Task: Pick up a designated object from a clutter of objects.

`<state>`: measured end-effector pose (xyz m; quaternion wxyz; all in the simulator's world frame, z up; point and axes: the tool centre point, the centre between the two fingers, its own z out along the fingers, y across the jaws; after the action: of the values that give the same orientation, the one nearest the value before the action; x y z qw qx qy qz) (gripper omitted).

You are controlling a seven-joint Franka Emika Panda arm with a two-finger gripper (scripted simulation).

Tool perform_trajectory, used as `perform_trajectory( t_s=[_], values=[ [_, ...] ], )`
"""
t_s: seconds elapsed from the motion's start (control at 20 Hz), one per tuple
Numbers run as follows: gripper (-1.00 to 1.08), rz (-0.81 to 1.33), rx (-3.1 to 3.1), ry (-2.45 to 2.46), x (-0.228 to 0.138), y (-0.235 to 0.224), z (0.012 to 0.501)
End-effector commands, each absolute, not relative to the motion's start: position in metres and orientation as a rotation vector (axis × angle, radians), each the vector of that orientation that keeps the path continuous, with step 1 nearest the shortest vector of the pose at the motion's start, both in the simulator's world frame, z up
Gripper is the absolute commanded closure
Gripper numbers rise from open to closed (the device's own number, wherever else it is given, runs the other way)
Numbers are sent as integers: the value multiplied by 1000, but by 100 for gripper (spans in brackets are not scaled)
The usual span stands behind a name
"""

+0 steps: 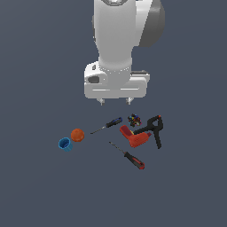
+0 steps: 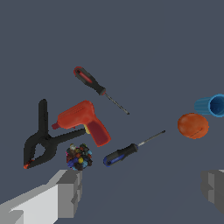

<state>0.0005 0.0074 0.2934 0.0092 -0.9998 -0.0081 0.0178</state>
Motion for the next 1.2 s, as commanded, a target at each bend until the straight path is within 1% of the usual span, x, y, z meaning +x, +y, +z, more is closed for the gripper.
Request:
perform_trajectory(
  t_s=[0.0, 0.35, 0.55, 0.85, 1.15],
  values=[
    [-92, 55, -3123, -25, 0, 7, 293],
    [-92, -14, -3103, -11, 7, 4, 309],
    [-92, -20, -3101, -10, 7, 3, 312],
    [-92, -17, -3106, -7, 6, 10, 299],
    [-92, -13, -3117, -2, 0, 28, 267]
  ],
)
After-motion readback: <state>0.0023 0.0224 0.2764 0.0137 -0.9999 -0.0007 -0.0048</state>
